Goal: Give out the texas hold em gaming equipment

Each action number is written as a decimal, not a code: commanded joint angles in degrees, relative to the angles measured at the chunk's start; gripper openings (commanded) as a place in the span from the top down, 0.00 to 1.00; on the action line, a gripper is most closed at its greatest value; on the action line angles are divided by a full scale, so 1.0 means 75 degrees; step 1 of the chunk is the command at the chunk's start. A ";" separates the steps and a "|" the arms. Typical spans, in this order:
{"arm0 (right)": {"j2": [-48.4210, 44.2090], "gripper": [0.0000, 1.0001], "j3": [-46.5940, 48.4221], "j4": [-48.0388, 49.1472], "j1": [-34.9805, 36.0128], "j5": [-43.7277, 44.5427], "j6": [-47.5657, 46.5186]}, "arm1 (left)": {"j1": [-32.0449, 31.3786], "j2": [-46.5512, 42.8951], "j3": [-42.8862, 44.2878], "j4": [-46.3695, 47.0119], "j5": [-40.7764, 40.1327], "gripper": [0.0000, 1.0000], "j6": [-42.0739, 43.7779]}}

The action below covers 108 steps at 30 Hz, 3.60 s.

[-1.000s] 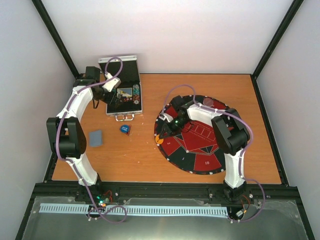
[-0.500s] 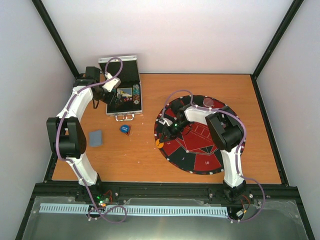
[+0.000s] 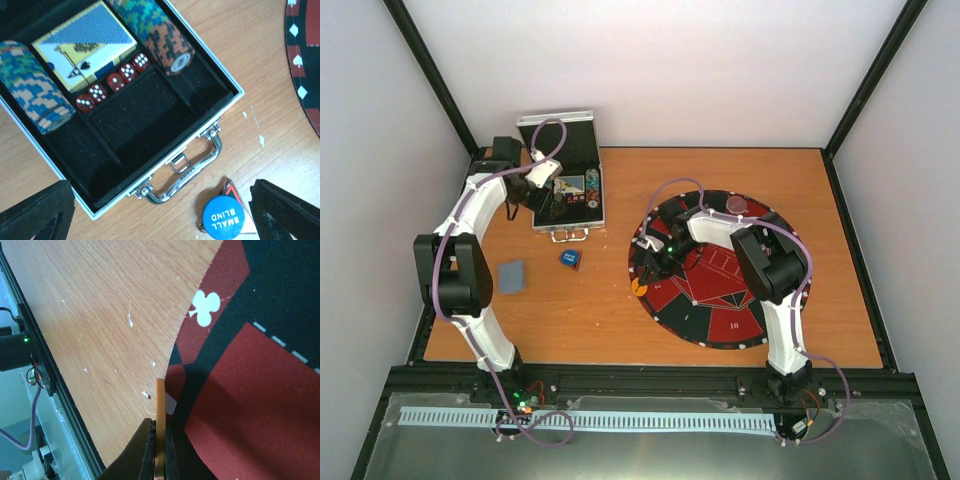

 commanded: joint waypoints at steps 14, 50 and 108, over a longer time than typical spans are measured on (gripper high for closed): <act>-0.0508 0.97 0.0274 -0.0194 -0.0026 0.0704 -0.0231 | -0.0863 -0.0511 -0.1715 -0.0746 -0.0508 0.14 0.0334; -0.4422 0.97 -0.2459 0.1958 -0.4317 0.1584 0.1963 | -0.0869 0.0365 -0.2699 0.0801 -0.0803 0.27 0.0306; -0.3956 0.97 -0.2122 0.1993 -0.4346 0.1006 0.1726 | -0.0659 0.0132 -0.2496 0.0660 0.0057 0.32 0.1296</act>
